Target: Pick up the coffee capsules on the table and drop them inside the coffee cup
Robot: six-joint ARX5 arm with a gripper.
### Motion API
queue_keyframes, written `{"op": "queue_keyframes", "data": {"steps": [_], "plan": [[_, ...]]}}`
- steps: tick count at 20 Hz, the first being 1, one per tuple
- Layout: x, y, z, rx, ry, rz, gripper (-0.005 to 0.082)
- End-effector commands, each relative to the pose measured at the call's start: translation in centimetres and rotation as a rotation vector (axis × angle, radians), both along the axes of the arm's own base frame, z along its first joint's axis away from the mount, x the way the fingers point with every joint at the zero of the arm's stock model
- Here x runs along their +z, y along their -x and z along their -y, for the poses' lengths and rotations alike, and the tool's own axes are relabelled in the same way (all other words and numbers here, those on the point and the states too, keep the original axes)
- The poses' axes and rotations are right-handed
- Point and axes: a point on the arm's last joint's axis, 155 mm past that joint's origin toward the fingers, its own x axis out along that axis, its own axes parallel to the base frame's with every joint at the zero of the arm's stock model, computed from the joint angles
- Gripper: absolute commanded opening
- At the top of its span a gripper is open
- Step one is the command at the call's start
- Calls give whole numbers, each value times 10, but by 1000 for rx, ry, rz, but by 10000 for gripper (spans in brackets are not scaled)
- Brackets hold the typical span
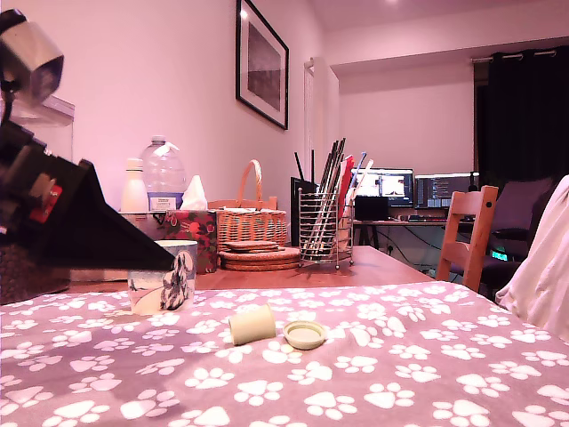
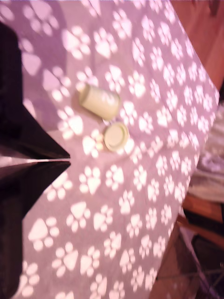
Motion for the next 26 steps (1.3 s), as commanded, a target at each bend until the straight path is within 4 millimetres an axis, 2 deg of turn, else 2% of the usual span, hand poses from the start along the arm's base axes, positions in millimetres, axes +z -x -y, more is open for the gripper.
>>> {"op": "queue_keyframes", "data": {"steps": [1,3,4,7,8,18,26], "plan": [[-1,3,-1,-3,4,2,-24],[-1,3,0,-2,4,3,-1],[-1,3,0,-2,4,1,73],[2,1,0,-1,11,14,426],[3,1,1,-2,15,22,503],[24,-9,7,-21,51,152,520],[18,-19,12,-17,64,173,522]]}}
